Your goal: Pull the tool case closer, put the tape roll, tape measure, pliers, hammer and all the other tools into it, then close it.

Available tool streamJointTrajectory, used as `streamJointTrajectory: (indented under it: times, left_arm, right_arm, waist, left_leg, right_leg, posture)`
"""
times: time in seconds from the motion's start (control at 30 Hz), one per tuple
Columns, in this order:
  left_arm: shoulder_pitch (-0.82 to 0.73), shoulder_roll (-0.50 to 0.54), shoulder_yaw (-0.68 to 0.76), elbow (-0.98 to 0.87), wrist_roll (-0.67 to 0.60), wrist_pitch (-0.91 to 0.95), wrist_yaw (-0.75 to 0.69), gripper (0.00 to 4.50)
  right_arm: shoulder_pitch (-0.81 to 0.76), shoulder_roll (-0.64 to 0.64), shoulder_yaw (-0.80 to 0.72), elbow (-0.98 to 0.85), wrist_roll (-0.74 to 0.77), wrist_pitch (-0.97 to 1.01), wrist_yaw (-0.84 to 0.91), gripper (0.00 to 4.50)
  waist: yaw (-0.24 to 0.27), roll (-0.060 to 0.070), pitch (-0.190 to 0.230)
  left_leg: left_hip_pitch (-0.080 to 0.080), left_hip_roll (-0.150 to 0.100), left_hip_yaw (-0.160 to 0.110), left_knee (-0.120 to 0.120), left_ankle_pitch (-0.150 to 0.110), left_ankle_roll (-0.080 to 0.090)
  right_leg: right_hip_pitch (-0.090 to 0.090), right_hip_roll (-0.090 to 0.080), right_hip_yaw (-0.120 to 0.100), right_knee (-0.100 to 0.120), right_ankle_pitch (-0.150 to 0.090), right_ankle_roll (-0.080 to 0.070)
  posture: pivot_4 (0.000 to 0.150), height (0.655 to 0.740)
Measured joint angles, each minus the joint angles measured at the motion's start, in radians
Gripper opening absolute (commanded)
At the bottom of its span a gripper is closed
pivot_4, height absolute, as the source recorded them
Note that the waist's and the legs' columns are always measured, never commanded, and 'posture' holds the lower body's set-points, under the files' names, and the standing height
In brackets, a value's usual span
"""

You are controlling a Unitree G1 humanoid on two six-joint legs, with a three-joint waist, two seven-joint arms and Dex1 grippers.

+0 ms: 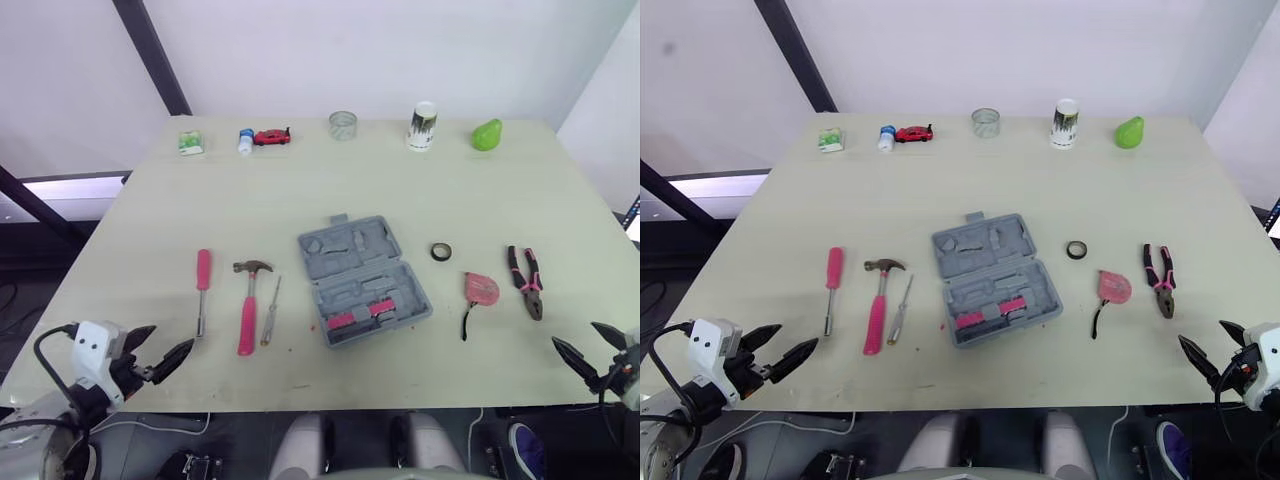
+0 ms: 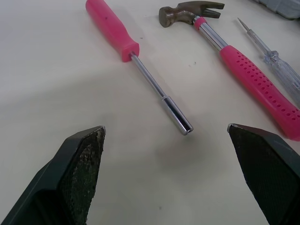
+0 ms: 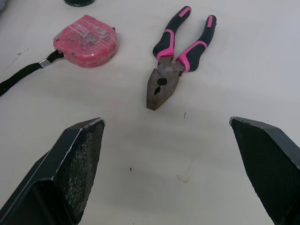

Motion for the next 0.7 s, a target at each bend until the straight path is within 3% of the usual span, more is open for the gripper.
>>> streamJointTrajectory:
  times: [0.7]
  left_arm:
    - [-0.094,0.032,0.003,0.245,0.009,-0.124,-0.096,4.45]
  right_arm:
    - [0.006,0.009,0.000,-0.044,-0.005,0.008,-0.025,4.50]
  waist:
    - [0.000,0.002,-0.002]
  left_leg:
    - [0.000,0.000,0.000,0.000,0.000,0.000]
  right_leg:
    - [0.000,-0.001,0.000,0.000,0.000,0.000]
  posture:
    - [0.150,0.7400]
